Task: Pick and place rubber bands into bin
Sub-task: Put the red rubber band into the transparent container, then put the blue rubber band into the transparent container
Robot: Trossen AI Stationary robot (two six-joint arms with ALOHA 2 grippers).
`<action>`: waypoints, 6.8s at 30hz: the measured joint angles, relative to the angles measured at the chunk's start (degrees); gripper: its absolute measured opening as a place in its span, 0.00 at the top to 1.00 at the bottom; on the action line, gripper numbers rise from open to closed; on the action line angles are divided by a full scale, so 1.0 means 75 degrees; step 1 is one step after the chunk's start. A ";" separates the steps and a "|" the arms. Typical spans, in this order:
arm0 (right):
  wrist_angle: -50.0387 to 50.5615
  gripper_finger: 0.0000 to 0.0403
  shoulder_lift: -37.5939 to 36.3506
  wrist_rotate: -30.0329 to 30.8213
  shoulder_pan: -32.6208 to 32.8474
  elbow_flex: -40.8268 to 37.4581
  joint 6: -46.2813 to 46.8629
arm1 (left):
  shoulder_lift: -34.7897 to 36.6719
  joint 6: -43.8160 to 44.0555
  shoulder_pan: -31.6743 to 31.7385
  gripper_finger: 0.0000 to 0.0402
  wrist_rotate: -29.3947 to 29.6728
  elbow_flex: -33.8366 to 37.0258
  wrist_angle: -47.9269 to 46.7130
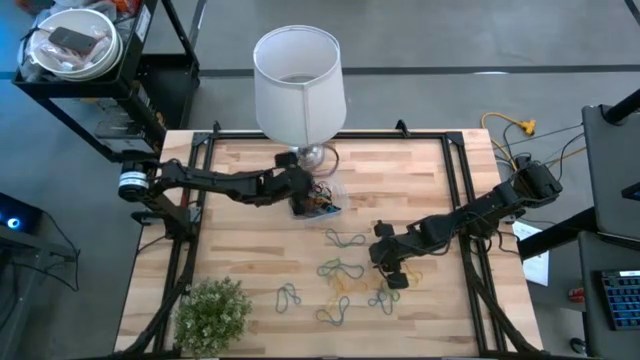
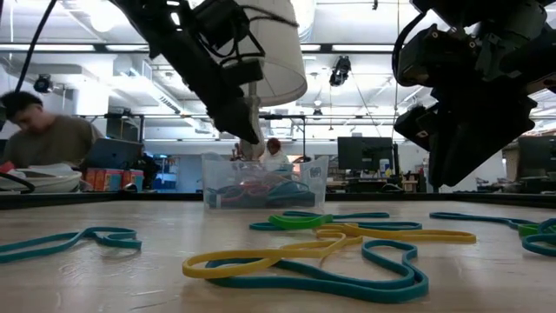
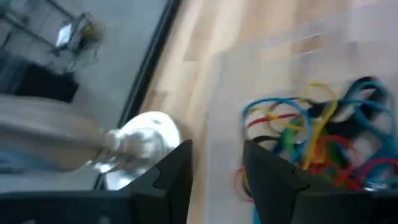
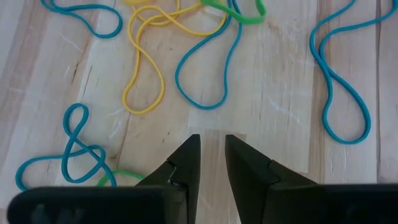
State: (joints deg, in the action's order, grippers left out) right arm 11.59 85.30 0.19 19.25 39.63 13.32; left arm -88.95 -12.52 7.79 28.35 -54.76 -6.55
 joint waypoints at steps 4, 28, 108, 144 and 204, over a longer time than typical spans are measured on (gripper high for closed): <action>-0.0001 0.83 0.0000 0.0000 0.0000 -0.0016 -0.0008 | 0.0000 -0.0554 -0.0029 0.69 -0.2234 0.0006 -0.0215; -0.1377 0.83 0.0000 0.1894 -0.0066 -0.0409 -0.0903 | 0.0185 -0.0215 -0.2007 0.69 -0.3175 -0.0009 -0.0323; -0.1860 0.98 0.0512 0.0461 -0.0787 -0.0272 -0.2579 | 0.1935 -0.0582 -0.5403 0.69 -0.0674 0.0510 -0.0200; -0.4973 0.98 -0.0425 0.2122 -0.2107 -0.0085 -0.5735 | 0.1935 -0.0596 -0.5403 0.69 -0.0674 0.0526 -0.0176; -0.1464 0.64 0.0609 0.1358 -0.2802 0.2164 -0.4411 | 0.1792 -0.0573 -0.5400 0.69 -0.0694 0.0609 -0.0139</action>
State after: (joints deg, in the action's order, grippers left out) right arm 0.60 89.87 10.37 -1.77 55.86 -19.76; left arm -75.50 -16.82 -32.71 23.14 -50.19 -7.59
